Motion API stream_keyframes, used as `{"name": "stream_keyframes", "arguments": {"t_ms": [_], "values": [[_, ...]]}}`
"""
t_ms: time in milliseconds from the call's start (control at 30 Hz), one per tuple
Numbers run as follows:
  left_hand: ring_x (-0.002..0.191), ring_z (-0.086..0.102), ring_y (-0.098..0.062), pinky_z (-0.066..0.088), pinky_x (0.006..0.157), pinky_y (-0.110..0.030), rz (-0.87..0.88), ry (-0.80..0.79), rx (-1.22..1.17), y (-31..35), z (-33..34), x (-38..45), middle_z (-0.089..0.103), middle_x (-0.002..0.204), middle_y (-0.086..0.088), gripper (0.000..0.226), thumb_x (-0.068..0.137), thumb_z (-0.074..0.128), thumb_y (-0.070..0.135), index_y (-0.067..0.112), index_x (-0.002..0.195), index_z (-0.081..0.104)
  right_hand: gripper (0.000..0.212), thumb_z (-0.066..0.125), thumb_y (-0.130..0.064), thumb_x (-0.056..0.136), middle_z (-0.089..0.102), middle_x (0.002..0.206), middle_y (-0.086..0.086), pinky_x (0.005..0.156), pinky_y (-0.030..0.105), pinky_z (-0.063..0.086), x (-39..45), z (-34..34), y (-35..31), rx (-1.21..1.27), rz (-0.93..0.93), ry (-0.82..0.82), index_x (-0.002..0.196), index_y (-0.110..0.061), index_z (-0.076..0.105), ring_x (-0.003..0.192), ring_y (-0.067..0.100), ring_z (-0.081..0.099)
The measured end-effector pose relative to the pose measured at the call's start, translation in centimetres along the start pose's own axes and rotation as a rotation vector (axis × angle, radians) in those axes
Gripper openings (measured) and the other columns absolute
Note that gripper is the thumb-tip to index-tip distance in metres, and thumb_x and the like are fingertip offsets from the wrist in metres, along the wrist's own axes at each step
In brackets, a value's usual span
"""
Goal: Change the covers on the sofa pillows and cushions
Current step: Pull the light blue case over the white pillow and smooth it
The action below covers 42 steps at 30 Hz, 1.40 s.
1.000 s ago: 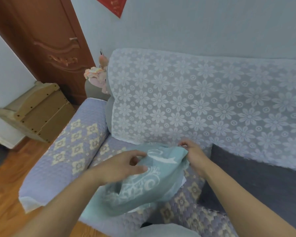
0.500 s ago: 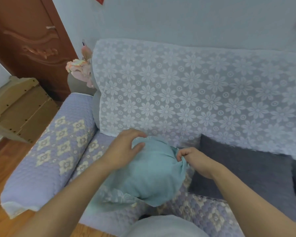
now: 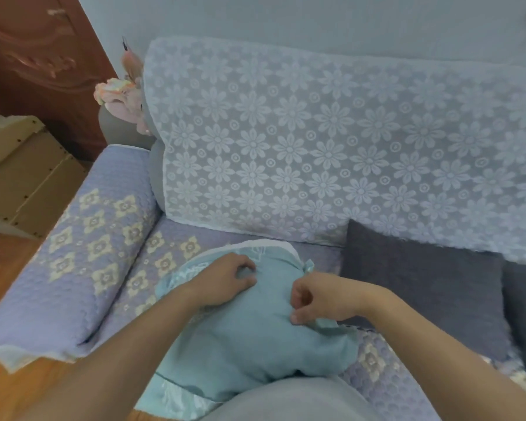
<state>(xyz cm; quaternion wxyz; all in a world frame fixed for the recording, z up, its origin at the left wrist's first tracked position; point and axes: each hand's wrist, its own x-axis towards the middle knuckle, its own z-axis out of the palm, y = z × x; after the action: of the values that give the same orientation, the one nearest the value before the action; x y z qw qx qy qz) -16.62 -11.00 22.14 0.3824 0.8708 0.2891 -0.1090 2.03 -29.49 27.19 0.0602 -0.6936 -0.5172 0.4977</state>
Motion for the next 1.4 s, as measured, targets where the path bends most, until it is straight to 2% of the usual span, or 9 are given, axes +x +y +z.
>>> {"name": "stream_keyframes", "arguments": {"t_ms": [267,433,567,667,767,933,1067,1300,1400], "values": [[0.107,0.055,0.001,0.042,0.101,-0.024,0.089,-0.05,-0.027,0.1,1.5,-2.0,0.063,0.113,0.018,0.02,0.096,0.062,0.043,0.031,0.109,0.071,0.055,0.058,-0.041,0.098,0.042,0.151,0.002,0.112,0.032,0.032,7.3,-0.5,3.5,0.099,0.116,0.367,0.147,-0.02,0.042,0.137,0.02,0.041],[0.107,0.054,-0.001,0.041,0.1,-0.024,0.129,-0.08,-0.027,-0.4,2.8,-3.8,0.062,0.113,0.015,0.022,0.096,0.062,0.044,0.03,0.11,0.071,0.062,0.063,-0.056,0.09,0.054,0.141,-0.002,0.108,0.032,0.037,9.9,0.8,3.6,0.162,0.178,0.174,0.14,-0.022,0.052,0.131,0.021,0.05],[0.123,0.047,-0.004,0.032,0.111,-0.025,0.105,-0.036,0.046,-2.0,3.5,-5.4,0.056,0.13,0.013,0.034,0.096,0.061,0.051,0.033,0.124,0.065,0.05,0.073,-0.059,0.08,0.072,0.099,-0.006,0.079,0.028,0.05,7.5,0.8,1.3,0.085,0.076,-0.065,0.105,-0.015,0.07,0.089,0.014,0.067],[0.125,0.047,-0.004,0.034,0.113,-0.027,0.097,-0.019,0.059,-2.5,3.9,-5.9,0.054,0.133,0.015,0.042,0.095,0.059,0.055,0.034,0.131,0.062,0.042,0.082,-0.048,0.076,0.072,0.106,-0.011,0.089,0.03,0.053,5.8,1.7,-0.3,0.053,0.0,-0.29,0.107,-0.024,0.068,0.098,0.01,0.068],[0.123,0.05,-0.008,0.037,0.111,-0.03,0.081,0.04,0.082,-2.2,3.7,-6.2,0.055,0.133,0.012,0.041,0.096,0.058,0.051,0.031,0.132,0.061,0.034,0.079,-0.038,0.078,0.068,0.1,-0.005,0.076,0.025,0.05,6.2,2.2,-0.7,0.037,-0.091,-0.127,0.099,-0.016,0.065,0.095,0.017,0.064],[0.121,0.051,-0.009,0.04,0.108,-0.029,0.076,0.298,0.083,-1.1,2.3,-8.7,0.057,0.128,0.013,0.05,0.095,0.04,0.059,0.029,0.127,0.063,0.032,0.075,-0.023,0.089,0.072,0.114,0.014,0.097,0.048,0.054,9.1,1.3,1.4,0.846,0.065,0.106,0.115,-0.006,0.066,0.108,0.032,0.068],[0.129,0.045,-0.005,0.036,0.112,-0.028,0.128,0.439,0.028,0.0,1.2,-12.2,0.052,0.133,0.014,0.043,0.098,0.049,0.054,0.028,0.128,0.065,0.029,0.065,-0.013,0.095,0.07,0.113,0.025,0.091,0.049,0.056,11.2,1.5,0.0,1.115,0.235,0.333,0.117,0.005,0.061,0.095,0.033,0.069],[0.14,0.029,0.0,0.02,0.118,-0.029,-0.023,0.601,0.002,1.8,-2.6,-15.9,0.04,0.146,0.019,0.068,0.085,0.047,0.079,0.041,0.141,0.053,0.019,0.061,-0.014,0.099,0.072,0.108,0.018,0.084,0.044,0.058,10.9,0.0,-9.0,1.348,0.17,0.387,0.112,0.0,0.064,0.093,0.031,0.07],[0.135,0.04,-0.009,0.027,0.113,-0.027,-0.029,0.58,0.1,1.3,-9.4,-16.0,0.048,0.141,0.013,0.055,0.084,0.059,0.066,0.038,0.132,0.061,0.025,0.059,-0.007,0.099,0.072,0.113,0.019,0.095,0.049,0.055,8.7,-2.2,-14.0,1.311,0.048,0.258,0.121,0.004,0.064,0.105,0.033,0.07]]}}
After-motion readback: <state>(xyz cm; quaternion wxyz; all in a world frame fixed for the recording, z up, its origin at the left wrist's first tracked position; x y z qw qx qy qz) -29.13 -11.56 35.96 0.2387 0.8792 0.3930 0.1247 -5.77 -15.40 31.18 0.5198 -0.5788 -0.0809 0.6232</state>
